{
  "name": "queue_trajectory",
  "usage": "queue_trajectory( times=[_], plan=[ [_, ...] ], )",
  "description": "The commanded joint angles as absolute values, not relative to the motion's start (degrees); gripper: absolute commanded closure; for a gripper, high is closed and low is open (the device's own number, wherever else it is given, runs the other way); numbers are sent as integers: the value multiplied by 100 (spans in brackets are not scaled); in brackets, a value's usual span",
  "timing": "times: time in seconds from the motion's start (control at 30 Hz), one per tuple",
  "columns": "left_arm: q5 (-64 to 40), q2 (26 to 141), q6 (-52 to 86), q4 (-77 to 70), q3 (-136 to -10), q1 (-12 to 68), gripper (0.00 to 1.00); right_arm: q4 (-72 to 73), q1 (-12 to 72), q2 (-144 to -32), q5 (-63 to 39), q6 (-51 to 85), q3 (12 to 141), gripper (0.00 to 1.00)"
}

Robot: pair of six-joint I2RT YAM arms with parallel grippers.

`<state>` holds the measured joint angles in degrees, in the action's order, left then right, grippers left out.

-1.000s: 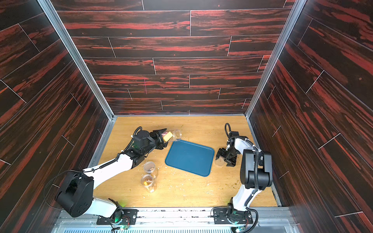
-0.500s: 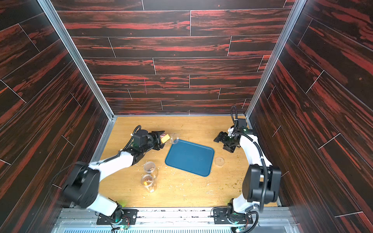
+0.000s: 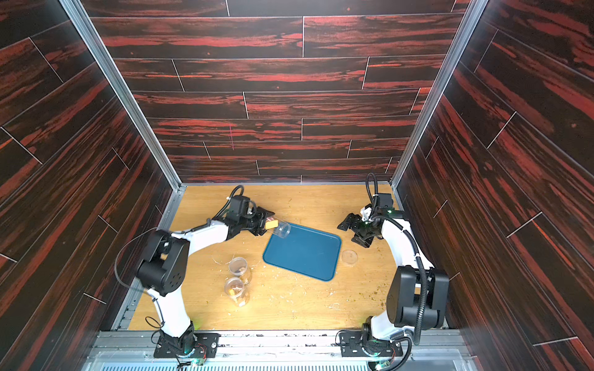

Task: Pour the cookies out of the jar
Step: Pour the cookies in the jar onto the tray.

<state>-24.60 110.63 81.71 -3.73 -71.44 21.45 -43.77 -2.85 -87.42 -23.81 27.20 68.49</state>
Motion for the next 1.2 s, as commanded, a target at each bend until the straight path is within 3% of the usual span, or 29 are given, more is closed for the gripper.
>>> queue_trajectory(
  times=[0.0,0.57,1.17],
  plan=[
    [-2532,11250,7298,343,-7522,2162,45,-4248,-264,-8569,-2557,2690,6820,17],
    [-1862,11652,6237,639,-8259,2711,45,-3900,-222,-8359,-2768,2637,6408,17],
    [-1205,11344,5970,601,-8077,2882,45,-3433,-8,-7988,-2927,2648,5882,16]
  ],
)
